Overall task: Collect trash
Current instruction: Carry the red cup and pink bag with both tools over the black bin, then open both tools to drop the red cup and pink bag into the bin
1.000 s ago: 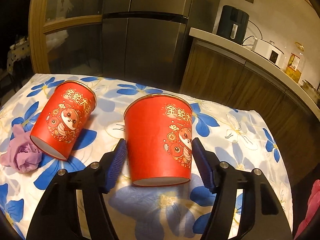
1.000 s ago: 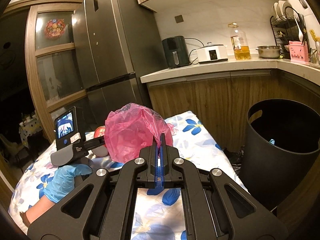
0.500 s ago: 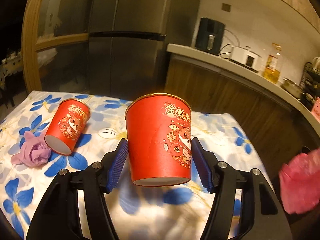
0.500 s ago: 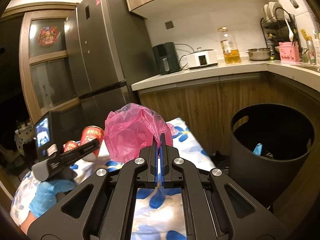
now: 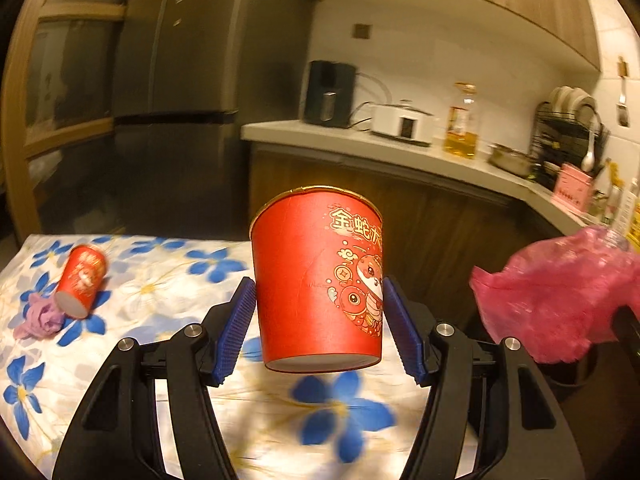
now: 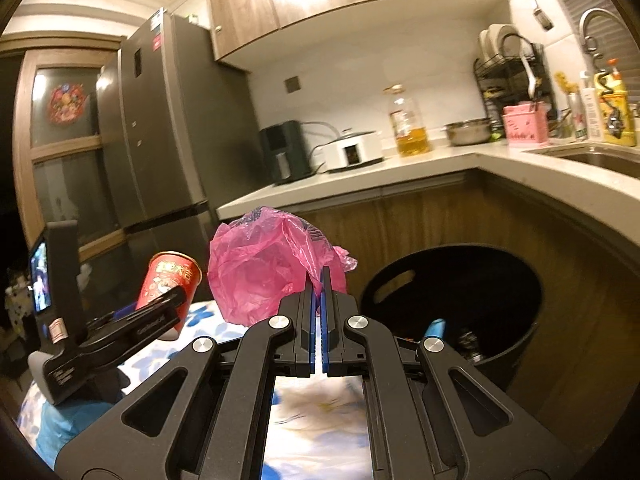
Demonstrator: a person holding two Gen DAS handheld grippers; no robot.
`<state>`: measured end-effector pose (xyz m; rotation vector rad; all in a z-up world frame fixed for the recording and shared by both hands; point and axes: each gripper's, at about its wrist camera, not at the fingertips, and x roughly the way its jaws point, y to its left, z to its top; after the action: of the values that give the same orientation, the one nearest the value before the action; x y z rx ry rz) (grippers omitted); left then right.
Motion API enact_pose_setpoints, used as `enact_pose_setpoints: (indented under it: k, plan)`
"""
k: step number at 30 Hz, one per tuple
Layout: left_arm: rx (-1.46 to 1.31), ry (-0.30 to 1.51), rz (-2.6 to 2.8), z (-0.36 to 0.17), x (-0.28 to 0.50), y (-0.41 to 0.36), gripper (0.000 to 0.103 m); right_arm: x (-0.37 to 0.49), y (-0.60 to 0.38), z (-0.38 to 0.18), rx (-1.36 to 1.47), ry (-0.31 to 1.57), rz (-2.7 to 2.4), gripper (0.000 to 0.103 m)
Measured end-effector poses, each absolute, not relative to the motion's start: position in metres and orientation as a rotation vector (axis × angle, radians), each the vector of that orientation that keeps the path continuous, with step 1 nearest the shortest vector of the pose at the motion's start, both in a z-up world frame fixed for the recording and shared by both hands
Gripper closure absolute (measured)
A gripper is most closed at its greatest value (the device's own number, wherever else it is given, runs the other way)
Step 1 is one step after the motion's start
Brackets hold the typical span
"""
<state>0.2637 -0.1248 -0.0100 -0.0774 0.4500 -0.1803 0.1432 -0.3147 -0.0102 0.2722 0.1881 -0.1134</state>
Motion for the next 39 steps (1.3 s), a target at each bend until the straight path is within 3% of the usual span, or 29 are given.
enact_pose_setpoints:
  k: [20,36,39]
  plan:
    - [-0.024,0.397,-0.413,0.006,0.246,-0.249,0.04,0.138,-0.412,-0.011,0.301,0.181,-0.313,0.101]
    - [0.019,0.468,-0.59,-0.026,0.265,-0.309,0.038,0.164,-0.451,-0.033,0.326,0.264,-0.367,0.1]
    - [0.033,0.476,-0.6,-0.031,0.267,-0.312,0.038,0.168,-0.455,-0.038,0.33,0.283,-0.366,0.096]
